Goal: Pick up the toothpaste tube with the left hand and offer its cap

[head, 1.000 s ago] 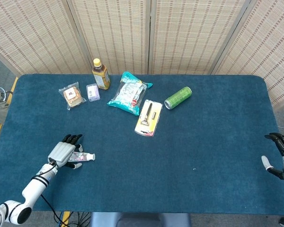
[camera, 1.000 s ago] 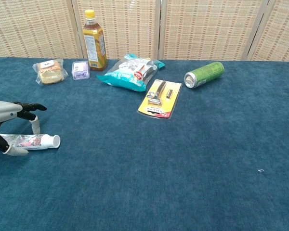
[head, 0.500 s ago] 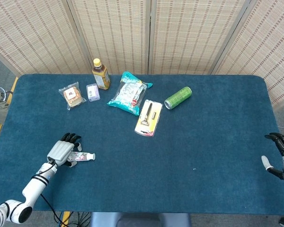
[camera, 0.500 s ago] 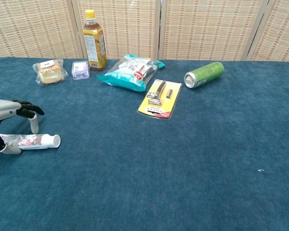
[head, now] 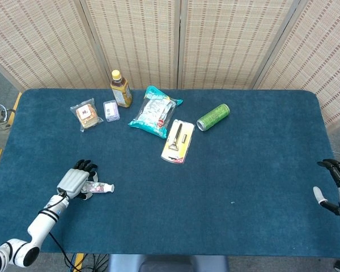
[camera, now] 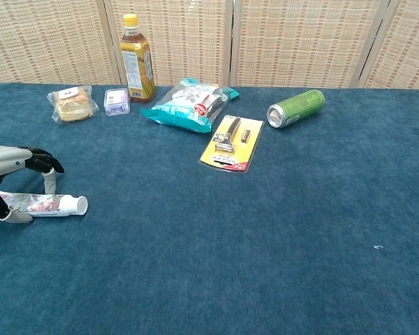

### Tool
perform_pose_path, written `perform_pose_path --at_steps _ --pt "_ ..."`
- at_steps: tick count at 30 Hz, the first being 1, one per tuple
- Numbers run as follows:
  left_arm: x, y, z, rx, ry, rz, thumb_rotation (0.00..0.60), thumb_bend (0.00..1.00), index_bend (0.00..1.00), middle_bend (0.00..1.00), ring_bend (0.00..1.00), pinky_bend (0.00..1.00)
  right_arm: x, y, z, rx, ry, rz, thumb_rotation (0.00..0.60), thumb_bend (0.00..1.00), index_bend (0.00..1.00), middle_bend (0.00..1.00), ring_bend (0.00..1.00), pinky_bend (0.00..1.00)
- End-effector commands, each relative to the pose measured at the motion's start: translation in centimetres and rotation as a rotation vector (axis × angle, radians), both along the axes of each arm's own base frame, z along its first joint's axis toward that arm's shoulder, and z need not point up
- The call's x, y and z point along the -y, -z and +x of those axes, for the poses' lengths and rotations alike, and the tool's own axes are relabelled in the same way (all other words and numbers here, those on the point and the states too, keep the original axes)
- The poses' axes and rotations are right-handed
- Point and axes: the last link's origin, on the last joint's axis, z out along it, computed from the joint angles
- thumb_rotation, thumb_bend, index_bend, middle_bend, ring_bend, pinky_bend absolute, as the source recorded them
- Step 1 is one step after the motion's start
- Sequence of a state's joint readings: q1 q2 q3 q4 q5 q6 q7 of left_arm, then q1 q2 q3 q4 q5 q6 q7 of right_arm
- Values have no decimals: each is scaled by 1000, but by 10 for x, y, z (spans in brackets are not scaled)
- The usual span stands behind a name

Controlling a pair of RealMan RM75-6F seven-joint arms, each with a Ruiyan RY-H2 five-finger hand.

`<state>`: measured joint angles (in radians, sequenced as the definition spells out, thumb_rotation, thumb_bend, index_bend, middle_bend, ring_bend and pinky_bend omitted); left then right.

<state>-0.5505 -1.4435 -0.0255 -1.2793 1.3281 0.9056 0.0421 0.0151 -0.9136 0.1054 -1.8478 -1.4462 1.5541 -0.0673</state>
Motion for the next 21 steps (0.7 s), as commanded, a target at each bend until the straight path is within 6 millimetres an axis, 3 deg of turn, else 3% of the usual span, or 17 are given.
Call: perform_pose_path --at_steps 1,9,15,21 --pt "-2 2 1 37 -18 7 600 206 476 253 59 0 0 0 0 0 -1 -1 600 254 287 277 82 207" --pt "-6 1 3 114 -33 8 598 283 527 442 198 3 0 -1 2 -2 -6 -5 600 253 287 277 82 207" --pt "-12 -10 10 178 -2 22 597 333 558 548 304 60 2 -1 6 -6 -17 -2 600 253 287 277 82 207" --pt "-19 -23 23 204 45 22 600 334 574 571 327 74 8 1 16 -17 -58 17 600 254 287 277 82 208"
